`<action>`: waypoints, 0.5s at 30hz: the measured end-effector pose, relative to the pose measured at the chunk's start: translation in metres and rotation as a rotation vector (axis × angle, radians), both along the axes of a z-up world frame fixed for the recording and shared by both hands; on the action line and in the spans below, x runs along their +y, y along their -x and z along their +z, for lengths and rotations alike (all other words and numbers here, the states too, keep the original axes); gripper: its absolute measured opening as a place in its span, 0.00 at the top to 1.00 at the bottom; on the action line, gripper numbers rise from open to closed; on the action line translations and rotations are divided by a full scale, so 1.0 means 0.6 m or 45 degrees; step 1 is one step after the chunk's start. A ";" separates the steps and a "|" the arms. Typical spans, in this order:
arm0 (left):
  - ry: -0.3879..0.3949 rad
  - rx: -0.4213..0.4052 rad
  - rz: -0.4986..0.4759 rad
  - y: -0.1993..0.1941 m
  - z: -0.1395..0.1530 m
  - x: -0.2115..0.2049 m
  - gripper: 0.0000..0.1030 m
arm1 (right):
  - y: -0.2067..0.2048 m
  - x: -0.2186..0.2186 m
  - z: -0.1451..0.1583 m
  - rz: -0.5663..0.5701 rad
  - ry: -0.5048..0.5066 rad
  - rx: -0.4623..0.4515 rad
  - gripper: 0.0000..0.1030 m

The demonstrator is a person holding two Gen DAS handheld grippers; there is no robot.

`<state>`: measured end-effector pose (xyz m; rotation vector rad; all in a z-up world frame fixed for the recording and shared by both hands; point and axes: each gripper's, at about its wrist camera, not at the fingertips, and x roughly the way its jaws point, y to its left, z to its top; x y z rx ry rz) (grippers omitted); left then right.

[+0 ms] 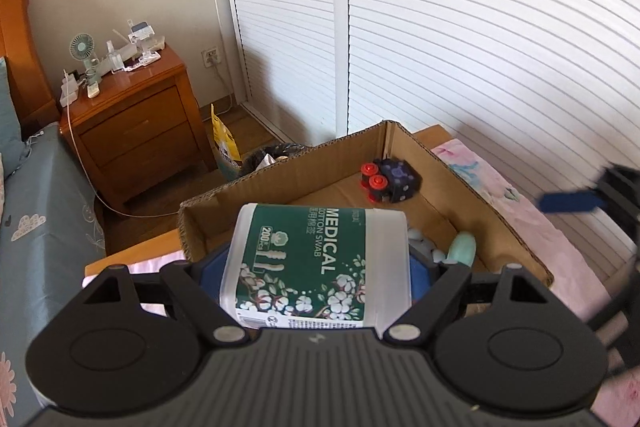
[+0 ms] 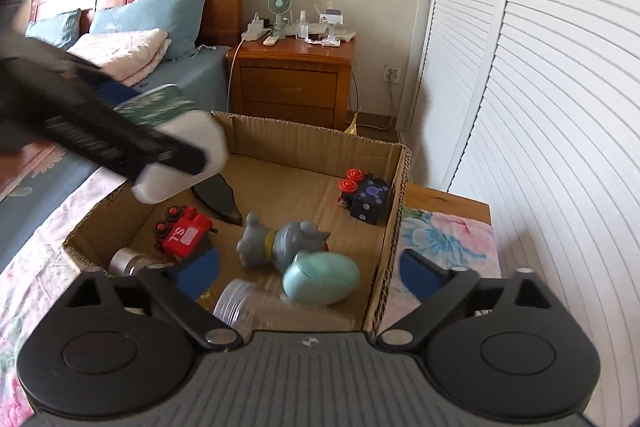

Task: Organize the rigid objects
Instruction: 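Lower the swab pack and green case into the box and release both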

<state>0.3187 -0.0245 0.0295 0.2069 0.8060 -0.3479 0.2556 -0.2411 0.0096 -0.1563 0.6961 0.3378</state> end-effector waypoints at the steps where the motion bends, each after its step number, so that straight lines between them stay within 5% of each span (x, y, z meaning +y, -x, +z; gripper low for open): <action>1: 0.005 0.009 0.005 -0.008 -0.002 -0.004 0.19 | 0.007 -0.001 0.000 -0.006 0.001 0.001 0.00; 15: 0.010 0.066 0.113 -0.107 -0.030 -0.057 0.15 | 0.073 -0.007 0.005 -0.056 0.033 -0.009 0.00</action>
